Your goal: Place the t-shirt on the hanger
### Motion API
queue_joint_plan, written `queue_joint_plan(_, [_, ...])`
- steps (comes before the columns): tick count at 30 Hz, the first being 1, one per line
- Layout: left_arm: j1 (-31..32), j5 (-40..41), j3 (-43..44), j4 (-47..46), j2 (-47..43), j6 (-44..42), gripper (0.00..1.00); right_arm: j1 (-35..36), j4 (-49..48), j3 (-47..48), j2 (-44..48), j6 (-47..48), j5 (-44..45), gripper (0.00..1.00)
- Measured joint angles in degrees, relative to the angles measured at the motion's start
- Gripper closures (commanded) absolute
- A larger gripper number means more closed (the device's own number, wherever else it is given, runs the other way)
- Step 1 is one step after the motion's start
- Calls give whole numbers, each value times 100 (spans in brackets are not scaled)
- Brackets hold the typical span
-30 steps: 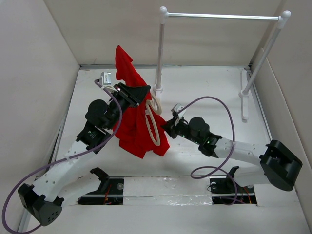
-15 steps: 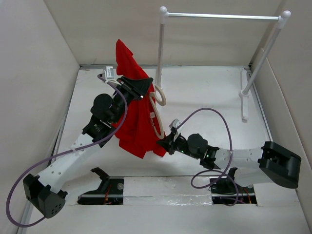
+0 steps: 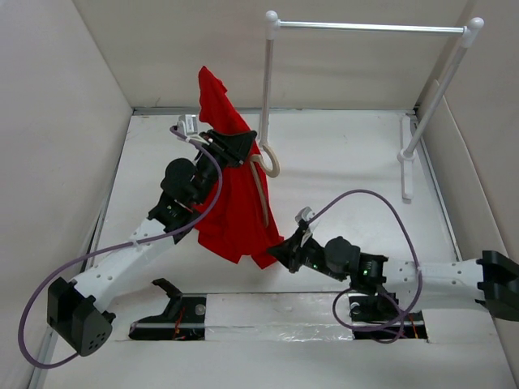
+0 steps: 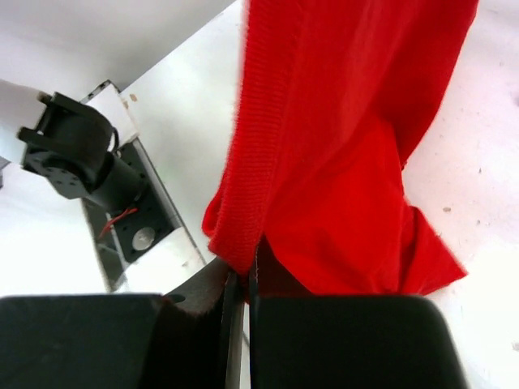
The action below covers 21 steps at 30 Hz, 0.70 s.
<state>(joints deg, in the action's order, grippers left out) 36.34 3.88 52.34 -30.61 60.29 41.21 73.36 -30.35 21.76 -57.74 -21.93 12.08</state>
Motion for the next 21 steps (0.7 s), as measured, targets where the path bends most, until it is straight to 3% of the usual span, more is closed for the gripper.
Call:
queue_joint_plan(7, [-15, -37, -1108, -643, -164, 278, 100, 219, 2015, 1292, 514, -195, 109, 100])
queue_joint_plan(14, [-22, -280, -1679, -1014, -181, 662, 100, 247, 2288, 2175, -208, -321, 125, 100])
queue_joint_plan(21, [-46, -719, -1880, -664, -533, 1003, 100, 249, 2922, 2229, -1346, -588, 289, 53])
